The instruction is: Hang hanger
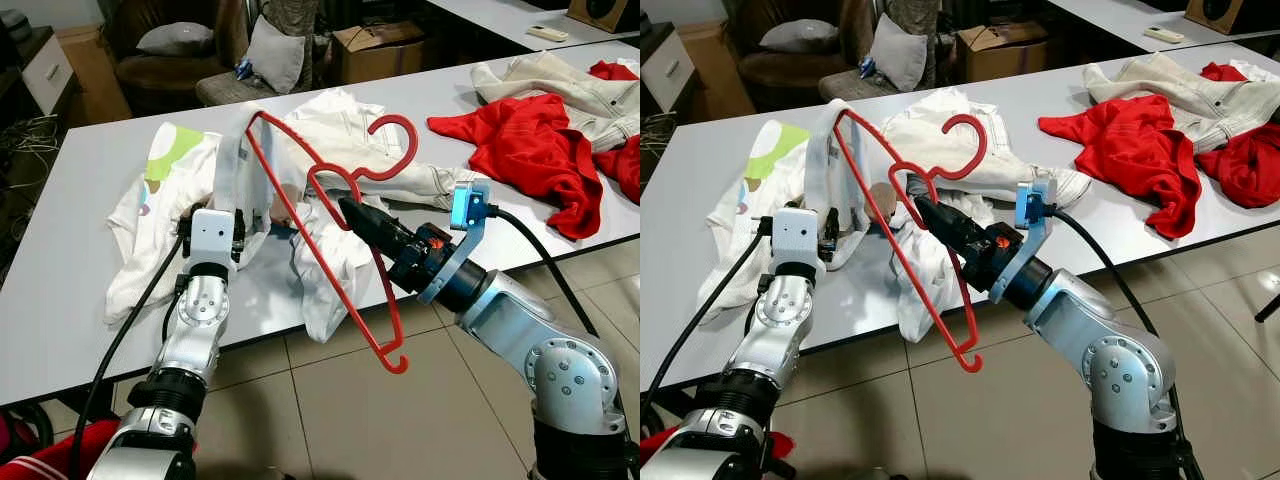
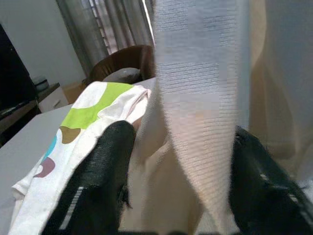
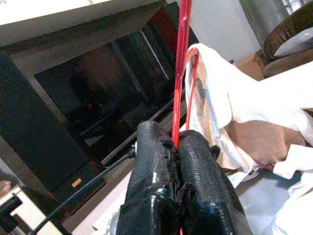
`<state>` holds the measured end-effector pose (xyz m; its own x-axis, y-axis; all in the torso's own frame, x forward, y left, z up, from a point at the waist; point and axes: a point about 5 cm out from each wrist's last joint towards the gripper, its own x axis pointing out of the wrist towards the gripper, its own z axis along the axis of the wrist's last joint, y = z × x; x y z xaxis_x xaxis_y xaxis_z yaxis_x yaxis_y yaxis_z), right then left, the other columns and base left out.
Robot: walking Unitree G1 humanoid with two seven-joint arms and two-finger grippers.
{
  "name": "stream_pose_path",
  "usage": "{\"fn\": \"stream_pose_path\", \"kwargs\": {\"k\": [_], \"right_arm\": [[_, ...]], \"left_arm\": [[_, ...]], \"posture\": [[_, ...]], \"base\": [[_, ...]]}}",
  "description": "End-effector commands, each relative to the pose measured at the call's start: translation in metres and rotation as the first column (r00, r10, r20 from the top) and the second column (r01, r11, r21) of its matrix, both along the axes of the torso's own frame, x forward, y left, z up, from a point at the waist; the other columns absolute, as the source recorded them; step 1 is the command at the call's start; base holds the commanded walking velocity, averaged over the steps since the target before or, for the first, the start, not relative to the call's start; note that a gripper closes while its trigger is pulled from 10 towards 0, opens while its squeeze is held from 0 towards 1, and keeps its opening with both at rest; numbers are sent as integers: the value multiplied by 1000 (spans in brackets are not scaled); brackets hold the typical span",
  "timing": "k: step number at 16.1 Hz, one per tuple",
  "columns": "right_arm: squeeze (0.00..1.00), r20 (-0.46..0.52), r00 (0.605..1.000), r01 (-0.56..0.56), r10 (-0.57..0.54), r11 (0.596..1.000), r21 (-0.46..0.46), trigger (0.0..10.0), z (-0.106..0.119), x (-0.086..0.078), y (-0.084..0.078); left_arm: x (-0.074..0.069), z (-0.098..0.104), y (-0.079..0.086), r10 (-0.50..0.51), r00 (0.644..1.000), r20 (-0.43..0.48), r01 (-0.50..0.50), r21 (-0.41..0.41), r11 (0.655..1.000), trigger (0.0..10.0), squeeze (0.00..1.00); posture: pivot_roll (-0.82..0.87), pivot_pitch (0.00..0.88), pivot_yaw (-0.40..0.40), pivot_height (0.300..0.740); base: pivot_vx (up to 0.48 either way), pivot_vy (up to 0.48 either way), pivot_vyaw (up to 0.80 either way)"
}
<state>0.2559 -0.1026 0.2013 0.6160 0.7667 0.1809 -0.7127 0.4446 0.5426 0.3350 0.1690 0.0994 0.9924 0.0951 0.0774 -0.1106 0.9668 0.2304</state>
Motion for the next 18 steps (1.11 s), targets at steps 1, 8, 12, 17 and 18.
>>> {"fn": "stream_pose_path", "kwargs": {"k": [1, 8, 12, 17, 18], "right_arm": [[0, 40, 999, -19, 19, 1000, 15, 10000, 8, -3, 2], [0, 37, 999, -12, 11, 1000, 12, 10000, 8, -2, 2], [0, 27, 1000, 9, -9, 1000, 1, 10000, 4, -1, -1], [0, 15, 1000, 27, -27, 1000, -5, 10000, -1, 1, -2], [0, 9, 999, 37, -37, 999, -8, 10000, -3, 2, -3]], "left_arm": [[3, 4, 3, -9, 1000, 8, 9, -3, 1000, 0, 0], [1, 3, 6, -56, 998, 4, 56, -71, 996, 0, 0], [-4, 7, 14, -179, 984, 8, 179, -116, 977, 0, 0], [-6, 26, 27, -282, 959, 27, 283, -143, 949, 0, 0], [-8, 31, 24, -318, 948, 29, 318, -175, 932, 0, 0]], "posture": [[-170, 0, 71, 740], [-172, 0, 73, 740], [-170, 0, 76, 740], [-153, 0, 85, 740], [-151, 0, 89, 740]], "base": [[0, 0, 0], [0, 0, 0], [0, 0, 0], [0, 0, 0], [0, 0, 0]]}}
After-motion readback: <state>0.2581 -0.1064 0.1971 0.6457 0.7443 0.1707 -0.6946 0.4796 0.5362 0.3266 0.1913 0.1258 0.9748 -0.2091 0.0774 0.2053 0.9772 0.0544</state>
